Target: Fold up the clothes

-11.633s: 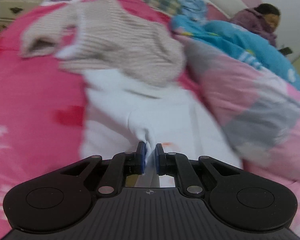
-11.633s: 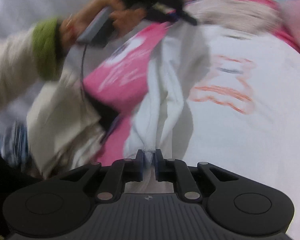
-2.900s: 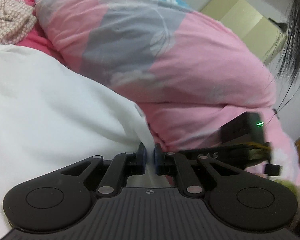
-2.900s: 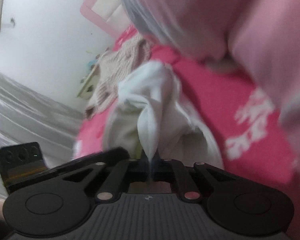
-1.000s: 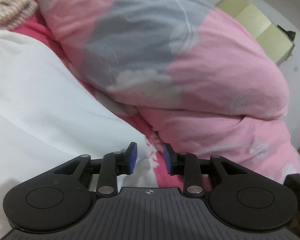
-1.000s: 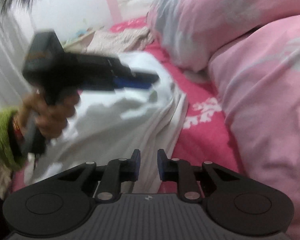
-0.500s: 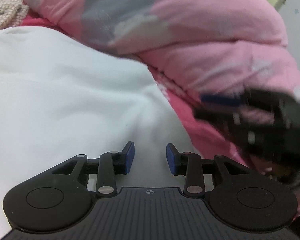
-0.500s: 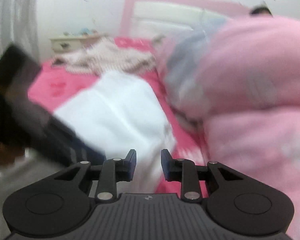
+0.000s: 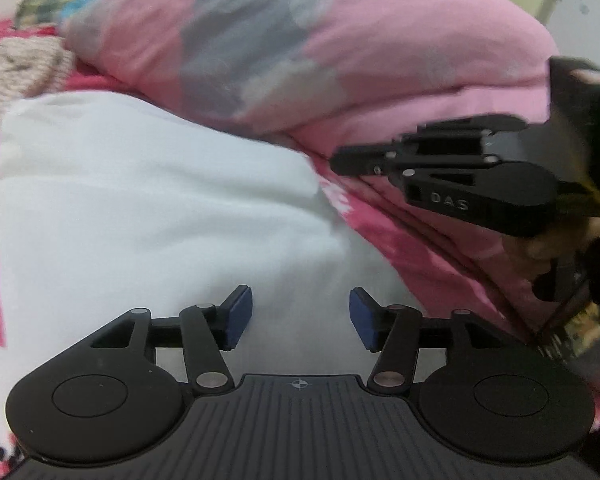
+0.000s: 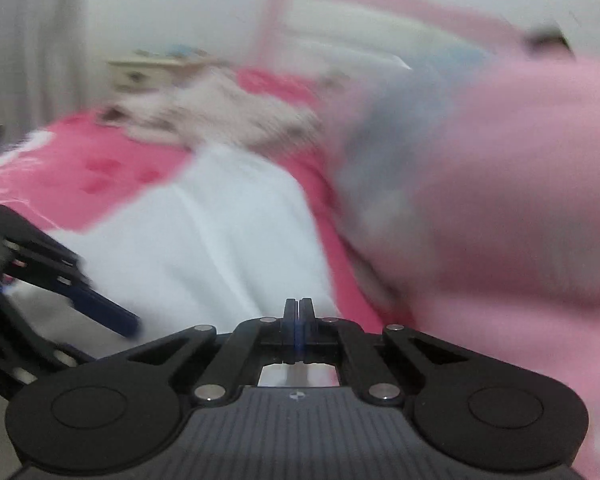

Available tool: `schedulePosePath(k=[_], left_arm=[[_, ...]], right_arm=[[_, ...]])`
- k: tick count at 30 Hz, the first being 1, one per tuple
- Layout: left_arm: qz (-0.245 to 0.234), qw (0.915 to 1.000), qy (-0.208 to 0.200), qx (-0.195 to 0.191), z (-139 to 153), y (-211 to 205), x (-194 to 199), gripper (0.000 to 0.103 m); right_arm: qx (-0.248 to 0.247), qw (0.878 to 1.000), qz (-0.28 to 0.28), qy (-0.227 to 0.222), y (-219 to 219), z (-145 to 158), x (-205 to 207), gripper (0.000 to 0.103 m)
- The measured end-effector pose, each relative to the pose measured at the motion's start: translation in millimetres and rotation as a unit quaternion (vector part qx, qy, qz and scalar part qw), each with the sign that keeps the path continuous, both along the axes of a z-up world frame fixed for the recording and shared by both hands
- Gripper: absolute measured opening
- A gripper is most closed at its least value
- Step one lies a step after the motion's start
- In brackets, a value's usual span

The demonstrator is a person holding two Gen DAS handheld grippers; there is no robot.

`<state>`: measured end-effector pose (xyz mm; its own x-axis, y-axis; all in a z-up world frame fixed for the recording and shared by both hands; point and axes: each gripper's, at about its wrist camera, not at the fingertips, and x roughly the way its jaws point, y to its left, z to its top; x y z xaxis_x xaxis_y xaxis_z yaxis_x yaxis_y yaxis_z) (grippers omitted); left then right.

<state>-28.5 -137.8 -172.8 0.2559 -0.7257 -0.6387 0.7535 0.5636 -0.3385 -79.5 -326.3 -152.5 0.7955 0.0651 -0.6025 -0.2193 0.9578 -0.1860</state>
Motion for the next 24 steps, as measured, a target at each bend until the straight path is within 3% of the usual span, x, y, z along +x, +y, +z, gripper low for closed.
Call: schedulePosePath(k=[2, 6, 9, 13, 16, 19, 21, 24], left_arm=[[0.022, 0.9996, 0.015, -0.003, -4, 5, 7, 0.055], [0.053, 0.9968, 0.058, -0.017, -22, 17, 20, 0.056], [0.067, 0.9948, 0.07, -0.031, -30, 26, 22, 0.056], [0.076, 0.9932, 0.073, -0.05, -37, 31, 21, 0.056], [0.084, 0.9917, 0.073, -0.065, -41, 33, 19, 0.056], [0.085, 0.9908, 0.069, -0.081, -44, 37, 17, 0.056], [0.087, 0.9895, 0.074, -0.088, -46, 38, 18, 0.056], [0.089, 0.9881, 0.082, -0.096, -47, 40, 21, 0.056]], right_arm=[[-0.014, 1.0, 0.019, 0.006, 6, -10, 15, 0.0], [-0.093, 0.992, -0.048, 0.075, -21, -51, 47, 0.0], [-0.103, 0.992, -0.047, 0.052, -15, -24, 51, 0.0], [-0.07, 0.996, 0.04, 0.027, 24, 1, 77, 0.0], [-0.113, 0.992, 0.039, 0.051, 24, -33, 121, 0.0], [-0.178, 0.978, -0.038, 0.097, -7, -69, 161, 0.0], [-0.166, 0.982, -0.036, 0.086, -6, -55, 161, 0.0], [-0.141, 0.989, 0.025, 0.043, 31, -24, 153, 0.0]])
